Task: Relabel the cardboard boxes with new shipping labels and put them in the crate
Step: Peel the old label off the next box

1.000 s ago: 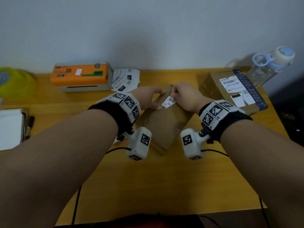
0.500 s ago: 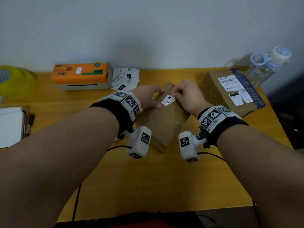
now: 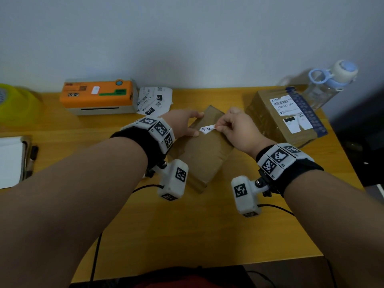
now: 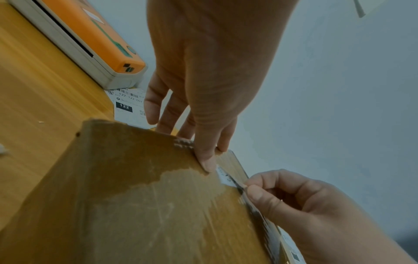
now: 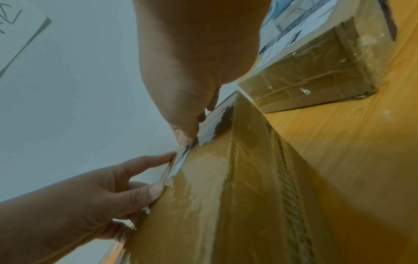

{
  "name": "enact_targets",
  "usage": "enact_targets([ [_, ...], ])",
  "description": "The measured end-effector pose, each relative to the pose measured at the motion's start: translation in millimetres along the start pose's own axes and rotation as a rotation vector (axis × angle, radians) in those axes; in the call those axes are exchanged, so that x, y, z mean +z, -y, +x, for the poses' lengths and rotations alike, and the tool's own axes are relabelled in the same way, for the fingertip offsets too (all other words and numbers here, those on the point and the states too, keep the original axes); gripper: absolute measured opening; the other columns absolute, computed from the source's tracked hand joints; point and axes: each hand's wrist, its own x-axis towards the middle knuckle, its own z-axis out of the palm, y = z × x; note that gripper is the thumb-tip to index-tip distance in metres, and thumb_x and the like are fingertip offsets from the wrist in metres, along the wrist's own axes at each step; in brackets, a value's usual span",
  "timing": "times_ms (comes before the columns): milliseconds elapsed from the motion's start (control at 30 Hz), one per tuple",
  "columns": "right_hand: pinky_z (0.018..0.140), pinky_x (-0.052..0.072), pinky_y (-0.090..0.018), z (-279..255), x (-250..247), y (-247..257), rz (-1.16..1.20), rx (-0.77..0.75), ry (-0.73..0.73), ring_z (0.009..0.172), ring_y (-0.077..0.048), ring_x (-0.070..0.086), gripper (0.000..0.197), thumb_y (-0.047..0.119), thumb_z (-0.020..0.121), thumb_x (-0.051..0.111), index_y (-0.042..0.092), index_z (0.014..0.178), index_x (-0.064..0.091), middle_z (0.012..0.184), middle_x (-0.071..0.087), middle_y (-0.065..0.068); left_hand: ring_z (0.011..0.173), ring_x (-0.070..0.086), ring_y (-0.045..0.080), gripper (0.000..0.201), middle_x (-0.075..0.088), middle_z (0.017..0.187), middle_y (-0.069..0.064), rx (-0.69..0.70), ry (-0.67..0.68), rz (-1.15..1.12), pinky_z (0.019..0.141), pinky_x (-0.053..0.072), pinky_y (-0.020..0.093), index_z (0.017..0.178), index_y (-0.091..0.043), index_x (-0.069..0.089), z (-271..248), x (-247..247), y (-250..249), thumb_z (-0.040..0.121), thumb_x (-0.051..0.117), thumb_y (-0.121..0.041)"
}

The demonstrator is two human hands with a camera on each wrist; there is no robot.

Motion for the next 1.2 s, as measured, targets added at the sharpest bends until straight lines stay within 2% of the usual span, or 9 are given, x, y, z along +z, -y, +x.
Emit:
enact_targets([
  [267,0.089,0.044,-0.045,-8,3,-6,0.043,-0.012,0.003,0.089,-0.018,0.049,0.008,0.012,0.087,0.063,0.015,0.089,0.07,0.087,0.045,0.004,0.12,0.05,0.024,0.065,0.049,0.136,0.008,0.003,0.003,-0.01,0.09,0.04,0.028,0.146,-0.037,0.026,2,1,3,0.09,0.059,-0.037],
  [500,0.089,0.045,-0.047,-16,8,-9,0.084,0.002,-0.064,0.093,-0.021,0.049,0.009,0.012,0.086,0.064,0.019,0.085,0.07,0.082,0.039,0.013,0.121,0.049,0.026,0.064,0.047,0.137,0.009,0.011,0.007,0.011,0.093,0.04,0.03,0.146,-0.037,0.025,1,1,3,0.09,0.057,-0.038],
  [633,0.086,0.045,-0.047,-21,4,-8,0.041,-0.031,-0.091,0.092,-0.023,0.047,0.009,0.012,0.084,0.065,0.018,0.086,0.071,0.085,0.041,0.005,0.123,0.048,0.026,0.065,0.046,0.139,0.009,0.011,0.012,0.016,0.097,0.039,0.032,0.146,-0.037,0.024,1,1,2,0.091,0.057,-0.038],
  [833,0.083,0.041,-0.039,-31,3,-4,-0.078,-0.105,-0.148,0.089,-0.017,0.04,0.006,0.015,0.087,0.059,0.016,0.086,0.065,0.09,0.04,0.0,0.124,0.047,0.026,0.065,0.046,0.14,0.01,0.021,0.015,0.0,0.098,0.037,0.032,0.147,-0.035,0.023,-1,0,2,0.091,0.057,-0.036],
  [933,0.089,0.041,-0.03,-33,-2,-7,0.069,-0.029,-0.305,0.094,-0.014,0.044,0.008,0.012,0.089,0.056,0.02,0.085,0.055,0.098,0.041,0.001,0.123,0.047,0.026,0.065,0.045,0.14,0.01,0.024,0.011,-0.003,0.097,0.037,0.031,0.148,-0.035,0.022,-3,1,1,0.092,0.055,-0.037],
  [1000,0.087,0.042,-0.023,-30,-10,-11,0.209,0.044,-0.409,0.093,-0.013,0.047,0.007,0.012,0.09,0.056,0.018,0.086,0.054,0.101,0.044,-0.001,0.122,0.048,0.026,0.065,0.046,0.139,0.01,0.024,-0.002,-0.005,0.096,0.038,0.031,0.148,-0.035,0.021,-4,4,0,0.092,0.054,-0.038],
  [1033,0.084,0.043,-0.02,-29,-14,-12,0.277,0.074,-0.416,0.09,-0.012,0.049,0.006,0.013,0.09,0.057,0.017,0.086,0.054,0.101,0.047,-0.002,0.121,0.049,0.026,0.065,0.047,0.138,0.009,0.023,-0.015,-0.01,0.094,0.039,0.03,0.148,-0.034,0.021,-5,6,0,0.092,0.054,-0.039],
  [1100,0.08,0.047,-0.023,-26,-18,-12,0.389,0.114,-0.376,0.087,-0.013,0.053,0.004,0.014,0.09,0.058,0.017,0.087,0.057,0.095,0.055,-0.001,0.114,0.053,0.026,0.066,0.051,0.132,0.01,0.026,-0.049,-0.045,0.087,0.041,0.03,0.148,-0.032,0.024,-6,11,-3,0.09,0.056,-0.04],
  [1200,0.074,0.046,-0.025,-24,-17,-1,0.484,0.129,-0.268,0.077,-0.009,0.052,0.002,0.015,0.089,0.061,0.013,0.09,0.06,0.08,0.056,0.006,0.087,0.058,0.019,0.064,0.06,0.114,0.008,0.043,-0.104,-0.143,0.074,0.048,0.028,0.145,-0.027,0.03,-10,21,-6,0.089,0.059,-0.039],
])
